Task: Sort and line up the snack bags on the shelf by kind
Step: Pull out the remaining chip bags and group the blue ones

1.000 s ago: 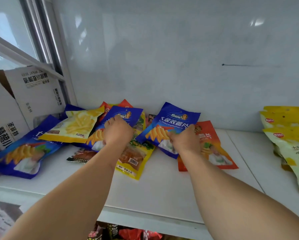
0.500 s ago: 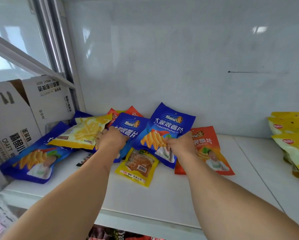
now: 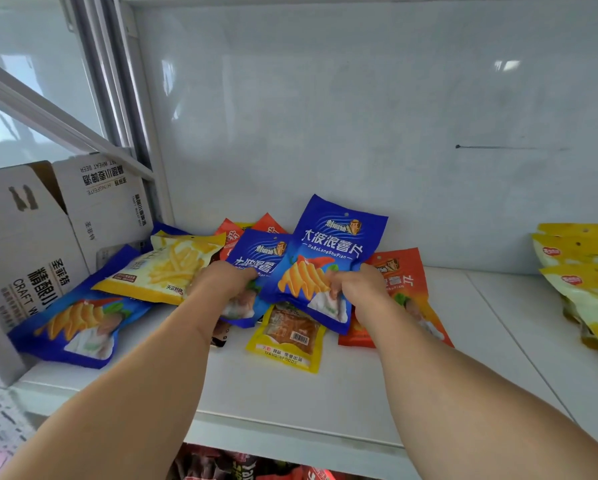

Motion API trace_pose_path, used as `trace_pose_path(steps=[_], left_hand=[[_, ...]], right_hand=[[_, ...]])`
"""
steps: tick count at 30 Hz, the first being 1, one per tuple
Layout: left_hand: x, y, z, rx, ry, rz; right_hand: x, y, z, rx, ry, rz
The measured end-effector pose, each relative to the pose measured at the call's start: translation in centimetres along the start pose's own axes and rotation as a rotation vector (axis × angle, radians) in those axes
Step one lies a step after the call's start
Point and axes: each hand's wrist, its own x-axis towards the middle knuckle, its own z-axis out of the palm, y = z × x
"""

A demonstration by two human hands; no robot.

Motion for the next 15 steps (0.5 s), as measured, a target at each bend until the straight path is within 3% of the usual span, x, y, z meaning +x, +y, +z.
trace_pose_path(steps=[3,15], left_hand=[[0.1,0.1,-0.5,0.077,0.051,0.013],[-0.5,-0.9,-1.7,0.174,-0.046,0.077]], right_hand=[[-0.7,0.0,0.0,-0.021,0.004,-0.021],[-1.8,0.1,-1.8,0.14,0.044,-0.044]])
